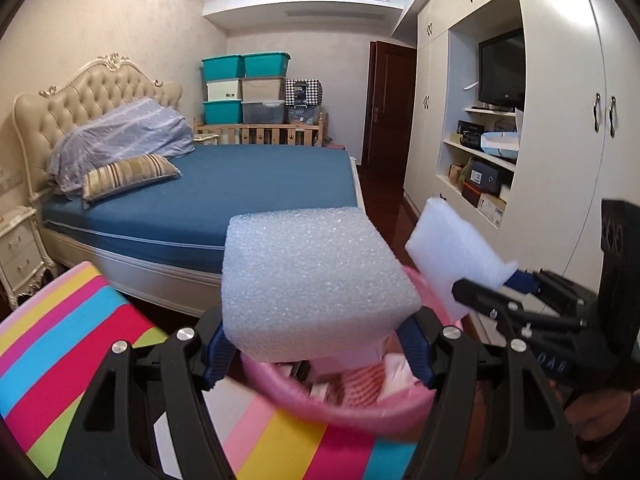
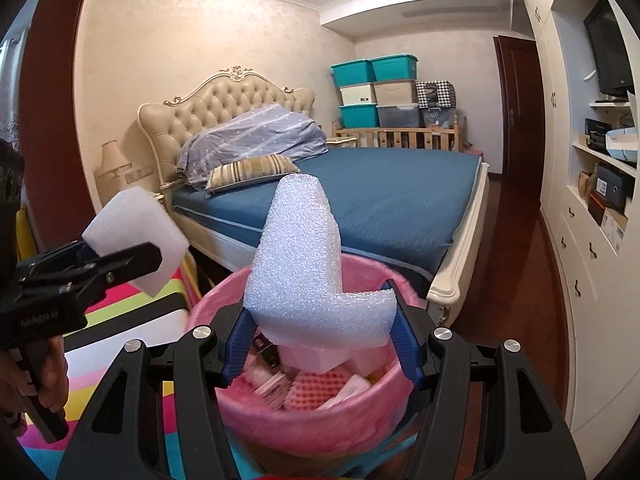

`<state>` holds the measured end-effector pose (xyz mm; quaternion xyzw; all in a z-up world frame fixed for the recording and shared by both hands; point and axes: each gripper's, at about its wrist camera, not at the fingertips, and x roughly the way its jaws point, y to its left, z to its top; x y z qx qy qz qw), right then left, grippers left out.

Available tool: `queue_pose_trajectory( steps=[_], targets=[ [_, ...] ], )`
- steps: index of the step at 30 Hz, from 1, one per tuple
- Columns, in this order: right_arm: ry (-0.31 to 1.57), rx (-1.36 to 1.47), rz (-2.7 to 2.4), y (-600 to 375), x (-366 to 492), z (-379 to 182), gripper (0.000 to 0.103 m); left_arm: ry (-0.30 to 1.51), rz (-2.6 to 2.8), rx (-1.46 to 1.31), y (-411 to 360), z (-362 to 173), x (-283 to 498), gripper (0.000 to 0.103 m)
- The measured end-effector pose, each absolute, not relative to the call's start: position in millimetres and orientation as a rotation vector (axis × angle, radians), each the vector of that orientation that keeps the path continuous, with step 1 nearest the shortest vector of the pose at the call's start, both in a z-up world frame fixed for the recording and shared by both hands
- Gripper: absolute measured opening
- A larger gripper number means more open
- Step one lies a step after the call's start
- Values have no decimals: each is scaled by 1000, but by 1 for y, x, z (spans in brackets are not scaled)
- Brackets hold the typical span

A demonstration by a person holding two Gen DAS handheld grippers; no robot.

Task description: Collect trash

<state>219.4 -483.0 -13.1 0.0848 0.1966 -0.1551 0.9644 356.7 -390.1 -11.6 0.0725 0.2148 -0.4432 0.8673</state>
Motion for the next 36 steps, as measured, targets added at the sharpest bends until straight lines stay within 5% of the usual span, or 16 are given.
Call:
queue_pose_trajectory(
  steps=[2, 3, 5, 36],
  targets=[
    [396, 167, -296, -489, 224, -14, 68, 461, -960, 147, -402, -11, 364, 85],
    [386, 158, -305, -491, 222, -14, 83, 456, -955, 146, -405, -11, 366, 94],
    [375, 145, -316, -492, 220, -13, 85, 441, -925, 143, -409, -9, 371, 98],
    [588, -36, -419, -334, 131, 45, 85, 339, -829, 204, -223, 35, 284, 99]
  ],
)
